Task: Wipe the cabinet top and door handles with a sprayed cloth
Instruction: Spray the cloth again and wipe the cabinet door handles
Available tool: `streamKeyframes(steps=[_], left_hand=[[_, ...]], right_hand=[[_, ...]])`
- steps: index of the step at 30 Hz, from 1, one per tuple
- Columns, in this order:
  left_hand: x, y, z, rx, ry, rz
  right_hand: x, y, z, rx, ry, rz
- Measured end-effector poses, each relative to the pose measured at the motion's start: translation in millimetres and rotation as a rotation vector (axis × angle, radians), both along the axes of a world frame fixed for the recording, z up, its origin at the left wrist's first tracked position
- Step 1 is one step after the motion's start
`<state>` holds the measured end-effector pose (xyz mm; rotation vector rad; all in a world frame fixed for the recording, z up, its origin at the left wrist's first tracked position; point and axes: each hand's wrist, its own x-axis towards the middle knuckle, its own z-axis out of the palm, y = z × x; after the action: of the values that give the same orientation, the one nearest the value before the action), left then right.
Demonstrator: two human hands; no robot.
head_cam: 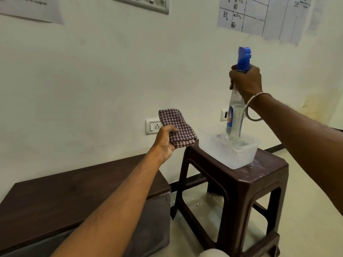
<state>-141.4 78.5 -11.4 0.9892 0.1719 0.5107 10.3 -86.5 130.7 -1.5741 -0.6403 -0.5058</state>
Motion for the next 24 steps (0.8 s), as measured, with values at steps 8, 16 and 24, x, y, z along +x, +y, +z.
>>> streamKeyframes(steps=[8, 16, 24], left_hand=[[-25, 10, 0, 0.014, 0.010, 0.036], [-60, 33, -28, -0.013, 0.079, 0.116], [-95, 60, -67, -0.057, 0.049, 0.165]], right_hand=[[-57, 26, -14, -0.047, 0.030, 0.199], [-108, 71, -85, -0.183, 0.166, 0.449], [-168, 114, -169, -0.356, 0.298, 0.612]])
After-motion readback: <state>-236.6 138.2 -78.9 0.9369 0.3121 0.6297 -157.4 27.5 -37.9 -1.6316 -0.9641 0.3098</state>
